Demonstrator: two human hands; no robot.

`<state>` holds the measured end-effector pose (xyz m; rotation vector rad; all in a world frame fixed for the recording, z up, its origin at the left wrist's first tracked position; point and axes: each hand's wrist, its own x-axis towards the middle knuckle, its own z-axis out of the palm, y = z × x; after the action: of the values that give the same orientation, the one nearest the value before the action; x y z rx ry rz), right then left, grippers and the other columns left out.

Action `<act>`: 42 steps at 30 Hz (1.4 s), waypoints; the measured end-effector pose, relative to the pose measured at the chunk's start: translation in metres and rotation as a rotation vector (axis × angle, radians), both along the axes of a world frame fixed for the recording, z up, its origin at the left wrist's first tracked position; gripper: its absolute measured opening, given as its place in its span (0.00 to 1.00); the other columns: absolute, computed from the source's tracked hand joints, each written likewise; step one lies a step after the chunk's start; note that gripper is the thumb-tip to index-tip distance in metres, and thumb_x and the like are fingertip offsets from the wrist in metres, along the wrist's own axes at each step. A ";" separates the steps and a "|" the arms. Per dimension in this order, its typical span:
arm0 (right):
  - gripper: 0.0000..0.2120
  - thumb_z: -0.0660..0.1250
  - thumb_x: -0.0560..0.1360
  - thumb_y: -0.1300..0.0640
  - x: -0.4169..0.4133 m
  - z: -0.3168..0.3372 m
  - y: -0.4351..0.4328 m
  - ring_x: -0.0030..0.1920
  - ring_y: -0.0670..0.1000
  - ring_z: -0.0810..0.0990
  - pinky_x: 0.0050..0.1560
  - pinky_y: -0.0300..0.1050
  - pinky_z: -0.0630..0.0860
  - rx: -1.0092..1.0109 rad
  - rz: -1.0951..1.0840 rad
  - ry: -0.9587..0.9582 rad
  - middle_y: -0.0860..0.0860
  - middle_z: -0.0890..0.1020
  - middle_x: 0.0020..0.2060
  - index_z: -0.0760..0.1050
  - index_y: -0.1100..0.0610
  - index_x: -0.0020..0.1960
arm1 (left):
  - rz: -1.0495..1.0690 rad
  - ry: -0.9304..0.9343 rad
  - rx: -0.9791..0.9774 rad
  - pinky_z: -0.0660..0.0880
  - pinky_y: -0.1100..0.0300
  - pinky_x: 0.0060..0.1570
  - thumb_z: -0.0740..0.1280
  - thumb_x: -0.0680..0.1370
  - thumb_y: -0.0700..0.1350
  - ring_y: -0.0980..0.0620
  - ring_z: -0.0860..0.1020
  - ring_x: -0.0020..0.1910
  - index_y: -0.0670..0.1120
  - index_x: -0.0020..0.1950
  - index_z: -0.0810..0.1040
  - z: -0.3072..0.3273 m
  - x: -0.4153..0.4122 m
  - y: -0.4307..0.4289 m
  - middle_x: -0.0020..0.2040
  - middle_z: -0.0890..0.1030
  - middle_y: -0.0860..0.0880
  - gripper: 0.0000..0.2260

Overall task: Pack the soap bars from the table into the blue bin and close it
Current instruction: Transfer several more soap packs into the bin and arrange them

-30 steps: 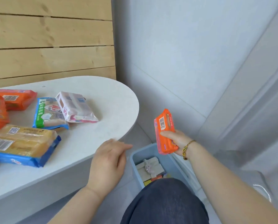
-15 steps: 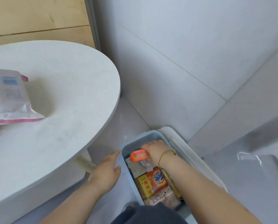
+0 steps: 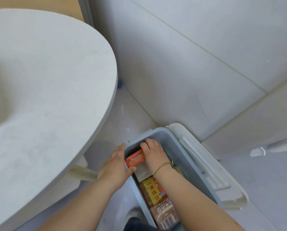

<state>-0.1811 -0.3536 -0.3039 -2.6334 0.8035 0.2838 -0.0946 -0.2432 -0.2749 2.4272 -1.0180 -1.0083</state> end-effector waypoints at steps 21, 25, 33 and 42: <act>0.26 0.73 0.67 0.53 -0.009 -0.020 -0.021 0.57 0.51 0.76 0.56 0.45 0.73 0.391 -0.505 -0.236 0.51 0.75 0.58 0.65 0.53 0.60 | -0.003 -0.127 0.135 0.73 0.52 0.51 0.67 0.73 0.48 0.43 0.74 0.57 0.42 0.64 0.61 -0.012 0.007 -0.037 0.61 0.71 0.42 0.24; 0.31 0.73 0.66 0.55 -0.011 -0.024 -0.016 0.59 0.50 0.73 0.54 0.38 0.69 0.444 -0.560 -0.288 0.51 0.69 0.62 0.62 0.52 0.64 | 0.004 -0.048 0.092 0.72 0.54 0.51 0.71 0.70 0.50 0.46 0.73 0.58 0.45 0.69 0.55 -0.016 0.009 -0.034 0.64 0.68 0.44 0.34; 0.37 0.71 0.68 0.53 -0.023 -0.013 -0.017 0.69 0.53 0.66 0.68 0.49 0.67 0.450 -0.600 -0.258 0.52 0.62 0.70 0.56 0.52 0.71 | -0.030 -0.137 0.081 0.62 0.51 0.67 0.66 0.72 0.56 0.46 0.60 0.71 0.48 0.73 0.42 -0.013 0.005 -0.025 0.75 0.53 0.46 0.40; 0.12 0.61 0.75 0.60 -0.041 0.076 -0.010 0.56 0.53 0.77 0.52 0.38 0.69 0.349 -0.529 -0.267 0.55 0.80 0.57 0.76 0.61 0.57 | 0.026 -0.114 -0.212 0.65 0.65 0.53 0.59 0.78 0.50 0.52 0.70 0.62 0.50 0.65 0.67 0.068 -0.023 0.020 0.65 0.72 0.50 0.17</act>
<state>-0.2225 -0.3638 -0.2276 -1.9933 1.1885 -0.0681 -0.1175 -0.2232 -0.2070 2.3376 -1.0689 -0.7209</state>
